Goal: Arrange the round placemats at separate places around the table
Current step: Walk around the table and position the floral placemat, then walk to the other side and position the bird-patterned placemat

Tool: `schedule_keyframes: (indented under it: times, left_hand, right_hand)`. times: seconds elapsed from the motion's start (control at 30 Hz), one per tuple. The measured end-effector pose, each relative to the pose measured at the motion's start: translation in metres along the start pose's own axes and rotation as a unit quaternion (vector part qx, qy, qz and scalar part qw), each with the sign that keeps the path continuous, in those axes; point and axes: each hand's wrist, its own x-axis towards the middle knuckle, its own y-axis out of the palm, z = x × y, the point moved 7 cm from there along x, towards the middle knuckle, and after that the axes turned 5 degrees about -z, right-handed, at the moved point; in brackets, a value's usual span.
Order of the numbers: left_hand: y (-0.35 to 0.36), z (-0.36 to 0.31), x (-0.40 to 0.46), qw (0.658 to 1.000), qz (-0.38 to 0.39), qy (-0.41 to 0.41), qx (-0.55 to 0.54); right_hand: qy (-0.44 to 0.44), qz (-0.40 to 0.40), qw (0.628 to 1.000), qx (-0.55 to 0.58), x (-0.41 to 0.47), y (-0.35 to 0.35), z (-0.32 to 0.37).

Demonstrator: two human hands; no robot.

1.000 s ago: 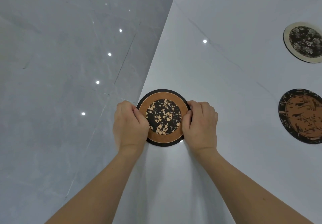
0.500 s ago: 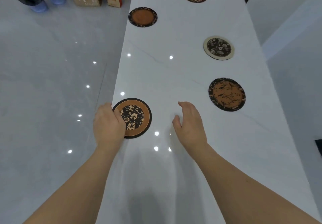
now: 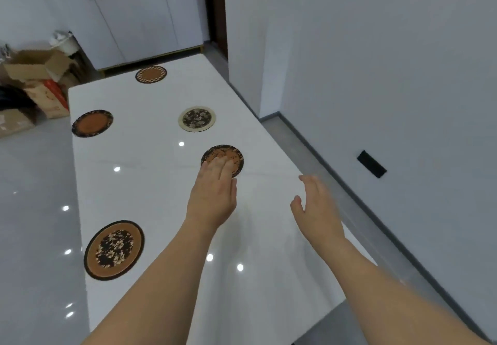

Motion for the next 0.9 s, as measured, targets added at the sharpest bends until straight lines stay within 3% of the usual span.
schedule_keyframes:
  times: [0.23,0.37,0.77,0.9]
  left_hand:
    - [0.041,-0.175,0.032,0.977,0.031,0.208,-0.034]
    - [0.052,-0.262,0.032,0.961,0.042,0.271,-0.041]
    - [0.1,-0.501,0.076,0.939,0.048,0.34,-0.021]
    - [0.118,-0.551,0.096,0.934,0.067,0.351,-0.016]
  right_hand:
    - [0.109,-0.068,0.991,-0.044,-0.024,-0.106,-0.1]
    - [0.142,-0.084,0.985,-0.054,-0.037,-0.149,-0.144]
    - [0.188,-0.134,0.971,-0.058,-0.034,-0.296,-0.326]
    - [0.208,-0.13,0.968,-0.05,-0.02,-0.323,-0.376]
